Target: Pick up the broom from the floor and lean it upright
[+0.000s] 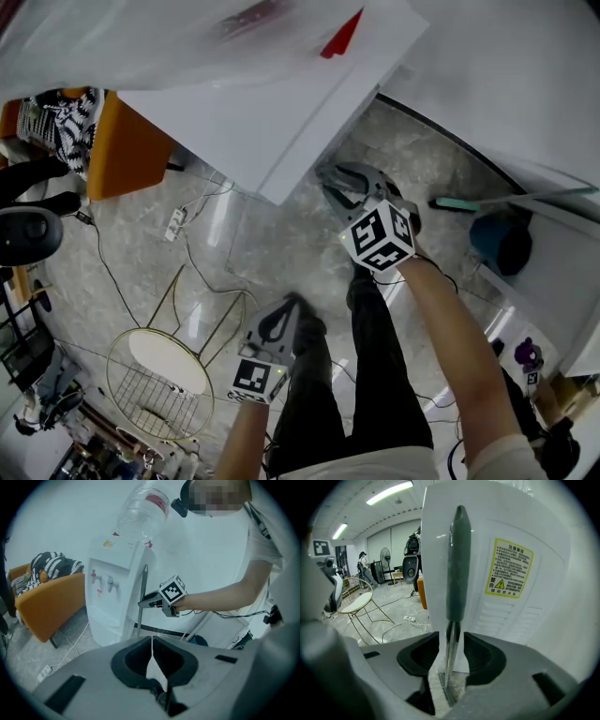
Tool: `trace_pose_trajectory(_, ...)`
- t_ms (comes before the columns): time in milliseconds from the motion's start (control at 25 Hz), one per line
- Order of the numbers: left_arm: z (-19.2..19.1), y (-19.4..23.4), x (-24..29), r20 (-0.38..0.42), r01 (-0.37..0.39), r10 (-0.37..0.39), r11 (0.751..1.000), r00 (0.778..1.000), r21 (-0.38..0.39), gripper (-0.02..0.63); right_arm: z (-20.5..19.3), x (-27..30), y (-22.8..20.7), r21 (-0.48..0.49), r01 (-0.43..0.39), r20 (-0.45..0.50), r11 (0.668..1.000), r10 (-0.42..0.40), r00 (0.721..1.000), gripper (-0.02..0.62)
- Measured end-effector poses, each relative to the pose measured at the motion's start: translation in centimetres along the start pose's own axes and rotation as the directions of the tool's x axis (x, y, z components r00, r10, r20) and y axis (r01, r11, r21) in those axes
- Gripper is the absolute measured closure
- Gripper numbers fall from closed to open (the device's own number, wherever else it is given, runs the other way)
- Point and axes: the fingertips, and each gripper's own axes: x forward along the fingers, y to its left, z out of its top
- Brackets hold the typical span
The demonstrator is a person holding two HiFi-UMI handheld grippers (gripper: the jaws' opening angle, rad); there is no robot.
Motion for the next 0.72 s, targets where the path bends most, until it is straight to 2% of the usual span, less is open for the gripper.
trace_pose_trajectory(160,1.7,0.0,-1.0,-0.020,-0.031,0.031,0.999,0.999,0.017,0.595,0.4,-1.5,0.1,-0.030,-0.014,-0.004,0.999,0.014,1.000,0.430)
trace_pose_trajectory(320,4.4,-0.3,-2.2,0.060,-0.034,0.032,0.999,0.998,0.031,0.595,1.1,-4.9,0.0,-0.046,-0.021,-0.015,0.999,0.020,1.000,0.430)
trace_pose_trajectory(440,7.3,-1.5,-3.9,0.075,-0.033,0.030,0.999,0.997,0.042,0.595,2.0,-8.6,0.4,-0.038,-0.031,-0.029,0.999,0.030,0.999,0.445)
trace_pose_trajectory(560,10.0,-3.0,-5.7,0.122,-0.020,0.015,0.999,0.992,0.037,0.595,3.6,-13.2,1.3,-0.018,-0.038,-0.027,0.999,0.038,0.999,0.471)
trace_pose_trajectory(720,14.1,-6.2,-8.2,0.160,0.005,-0.006,1.000,0.987,0.009,0.595,7.5,-19.9,1.3,0.019,-0.013,0.023,1.000,0.012,1.000,0.495)
